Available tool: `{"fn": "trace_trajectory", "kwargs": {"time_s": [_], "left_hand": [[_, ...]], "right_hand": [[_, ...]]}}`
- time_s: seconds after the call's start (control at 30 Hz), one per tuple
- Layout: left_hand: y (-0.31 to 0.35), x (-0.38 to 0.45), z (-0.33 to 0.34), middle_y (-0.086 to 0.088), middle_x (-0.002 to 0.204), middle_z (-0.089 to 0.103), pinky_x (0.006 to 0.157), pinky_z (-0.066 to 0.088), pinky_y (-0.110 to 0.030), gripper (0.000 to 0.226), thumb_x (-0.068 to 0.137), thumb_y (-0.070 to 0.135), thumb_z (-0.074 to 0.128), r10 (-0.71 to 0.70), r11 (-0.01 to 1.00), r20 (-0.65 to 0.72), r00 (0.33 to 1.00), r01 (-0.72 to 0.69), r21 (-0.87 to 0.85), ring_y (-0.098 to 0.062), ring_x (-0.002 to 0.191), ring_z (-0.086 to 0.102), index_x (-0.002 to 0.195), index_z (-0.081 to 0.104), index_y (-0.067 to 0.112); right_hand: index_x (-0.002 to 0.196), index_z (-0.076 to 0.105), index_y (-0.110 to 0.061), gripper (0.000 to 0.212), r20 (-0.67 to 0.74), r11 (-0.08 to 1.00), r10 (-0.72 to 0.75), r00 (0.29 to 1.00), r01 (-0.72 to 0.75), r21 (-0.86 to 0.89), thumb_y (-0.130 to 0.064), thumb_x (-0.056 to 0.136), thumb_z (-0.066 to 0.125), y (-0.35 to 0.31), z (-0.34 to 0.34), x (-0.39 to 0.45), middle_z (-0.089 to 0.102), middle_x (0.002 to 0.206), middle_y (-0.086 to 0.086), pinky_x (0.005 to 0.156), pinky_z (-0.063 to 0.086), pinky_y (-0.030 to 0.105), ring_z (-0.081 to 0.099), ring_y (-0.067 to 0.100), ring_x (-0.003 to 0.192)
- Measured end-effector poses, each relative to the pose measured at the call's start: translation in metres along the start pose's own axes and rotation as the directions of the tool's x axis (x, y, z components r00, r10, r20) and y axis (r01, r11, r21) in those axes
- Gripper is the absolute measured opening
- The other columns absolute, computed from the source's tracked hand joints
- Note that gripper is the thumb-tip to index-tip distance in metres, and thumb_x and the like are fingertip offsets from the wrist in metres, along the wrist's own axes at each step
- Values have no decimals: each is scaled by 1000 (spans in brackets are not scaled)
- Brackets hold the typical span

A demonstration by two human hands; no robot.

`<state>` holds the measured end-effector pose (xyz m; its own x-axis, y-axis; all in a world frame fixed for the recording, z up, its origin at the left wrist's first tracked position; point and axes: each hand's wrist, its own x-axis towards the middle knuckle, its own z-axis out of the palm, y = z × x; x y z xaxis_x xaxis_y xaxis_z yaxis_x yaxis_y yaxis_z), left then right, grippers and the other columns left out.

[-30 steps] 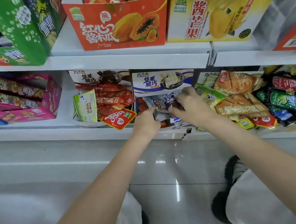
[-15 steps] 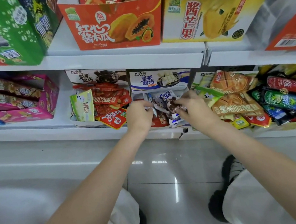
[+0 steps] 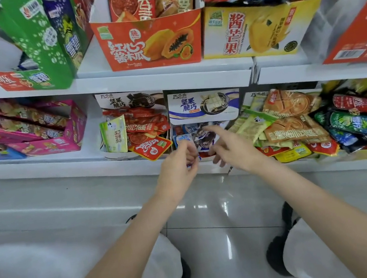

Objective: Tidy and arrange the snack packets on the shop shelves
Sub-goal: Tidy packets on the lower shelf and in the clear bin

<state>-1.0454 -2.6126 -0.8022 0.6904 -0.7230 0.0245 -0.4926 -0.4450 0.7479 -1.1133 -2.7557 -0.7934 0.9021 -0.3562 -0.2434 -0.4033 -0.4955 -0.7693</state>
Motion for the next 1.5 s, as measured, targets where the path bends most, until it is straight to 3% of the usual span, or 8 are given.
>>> {"fn": "trace_trajectory", "kwargs": {"time_s": [0.23,0.6,0.7,0.83,0.93,1.03,1.2,1.5], "left_hand": [[-23,12,-23,-3,98,63,80,46,-22,25,83,-4,51,-178,983,-154,972,181,11,-15,91,59,105,58,6],[-23,18,-12,-9,109,65,88,47,-26,29,88,-3,46,-146,987,-65,987,150,54,-20,100,60,114,59,3],[-19,26,-4,-12,114,63,89,46,-35,30,93,6,43,-140,974,8,990,136,179,-26,105,57,119,56,4],[-11,32,13,-8,126,55,92,34,-38,37,97,28,37,-214,833,137,967,108,542,-28,117,37,130,47,14],[-8,28,19,-7,130,51,93,29,-38,39,96,29,37,-242,763,129,962,107,637,-28,121,30,134,40,19],[-7,29,15,-9,123,51,96,27,-36,41,95,29,40,-341,821,190,921,193,537,-26,123,27,135,40,24],[1,38,6,-12,132,37,106,24,-32,40,91,19,47,-491,871,285,823,457,183,-25,132,17,131,51,20],[25,30,-49,-1,123,60,99,38,-24,35,83,7,59,-415,860,202,887,455,-232,-13,112,52,118,63,11]], "right_hand": [[137,42,-30,54,161,887,-89,983,152,-436,-20,87,59,5,18,7,57,127,5,91,46,35,56,26,111],[107,69,-10,23,-449,963,-251,858,172,-209,-17,87,62,-16,-27,0,72,96,5,75,50,27,59,10,75],[106,70,-12,21,-303,861,-359,883,188,-472,-17,87,62,-3,-29,7,69,92,10,69,54,38,63,25,80],[121,60,-12,31,-123,712,-111,986,-7,-702,-14,92,52,3,-16,14,45,131,14,96,41,43,37,32,123],[134,45,-13,44,-25,624,-226,974,124,-772,-16,91,49,-6,-10,18,24,147,14,106,27,49,22,33,133],[141,34,-28,49,191,597,-152,970,244,-764,-18,94,42,2,-5,21,15,153,5,109,22,50,13,30,139],[140,38,-28,44,206,672,-94,974,215,-708,-21,96,40,20,-7,19,6,156,2,113,21,47,1,27,143],[143,29,-31,56,158,671,-18,987,128,-730,-10,93,44,23,-11,20,1,157,1,114,16,47,-2,27,144]]}}
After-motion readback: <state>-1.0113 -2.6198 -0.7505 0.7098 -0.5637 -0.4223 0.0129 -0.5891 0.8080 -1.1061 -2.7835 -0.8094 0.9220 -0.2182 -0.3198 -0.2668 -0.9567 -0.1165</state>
